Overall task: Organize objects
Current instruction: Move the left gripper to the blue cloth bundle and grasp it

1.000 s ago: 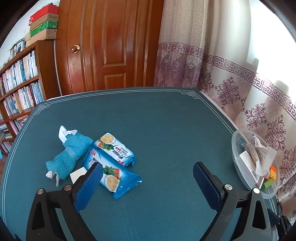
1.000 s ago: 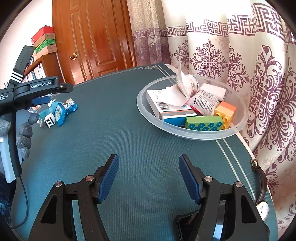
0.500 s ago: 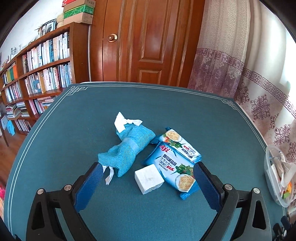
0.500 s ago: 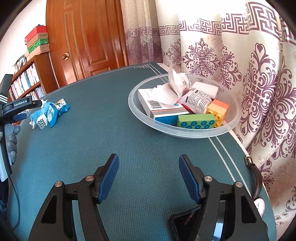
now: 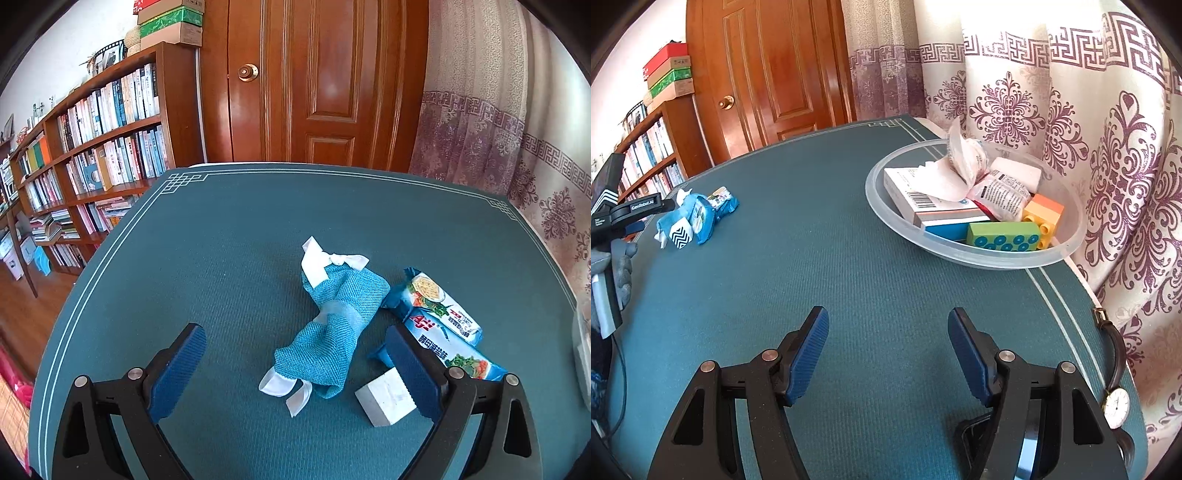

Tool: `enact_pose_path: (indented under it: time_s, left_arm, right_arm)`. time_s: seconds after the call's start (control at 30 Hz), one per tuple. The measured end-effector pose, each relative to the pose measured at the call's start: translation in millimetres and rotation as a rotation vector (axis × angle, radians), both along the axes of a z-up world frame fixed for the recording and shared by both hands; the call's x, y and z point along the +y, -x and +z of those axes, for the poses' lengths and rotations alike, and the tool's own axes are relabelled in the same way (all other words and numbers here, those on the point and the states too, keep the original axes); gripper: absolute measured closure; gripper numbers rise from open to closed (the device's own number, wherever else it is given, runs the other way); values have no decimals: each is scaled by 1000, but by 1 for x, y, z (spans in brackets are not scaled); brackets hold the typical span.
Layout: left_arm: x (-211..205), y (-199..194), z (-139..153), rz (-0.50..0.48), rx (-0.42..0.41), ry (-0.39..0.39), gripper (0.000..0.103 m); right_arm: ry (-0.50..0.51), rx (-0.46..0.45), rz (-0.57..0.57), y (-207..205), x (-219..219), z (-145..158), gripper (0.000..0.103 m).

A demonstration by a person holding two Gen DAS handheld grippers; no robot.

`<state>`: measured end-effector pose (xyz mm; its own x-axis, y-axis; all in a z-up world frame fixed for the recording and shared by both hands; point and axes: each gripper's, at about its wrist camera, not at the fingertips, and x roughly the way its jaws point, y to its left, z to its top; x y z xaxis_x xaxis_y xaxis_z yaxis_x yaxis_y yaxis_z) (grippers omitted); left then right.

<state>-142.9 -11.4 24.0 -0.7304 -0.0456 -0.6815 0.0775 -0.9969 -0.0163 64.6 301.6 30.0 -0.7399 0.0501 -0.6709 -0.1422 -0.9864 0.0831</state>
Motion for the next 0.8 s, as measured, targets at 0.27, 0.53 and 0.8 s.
enact_pose_path:
  time_s: [0.27, 0.53, 0.8]
  left_arm:
    - [1, 22, -11, -35, -56, -21, 10]
    - [4, 33, -17, -66, -84, -39, 22]
    - [-3, 36, -23, -82, -101, -81, 43]
  right_arm:
    - [-22, 8, 82, 9, -27, 10, 35]
    - [-16, -7, 146, 29, -50, 11, 35]
    - [-11, 2, 226, 54, -84, 16, 35]
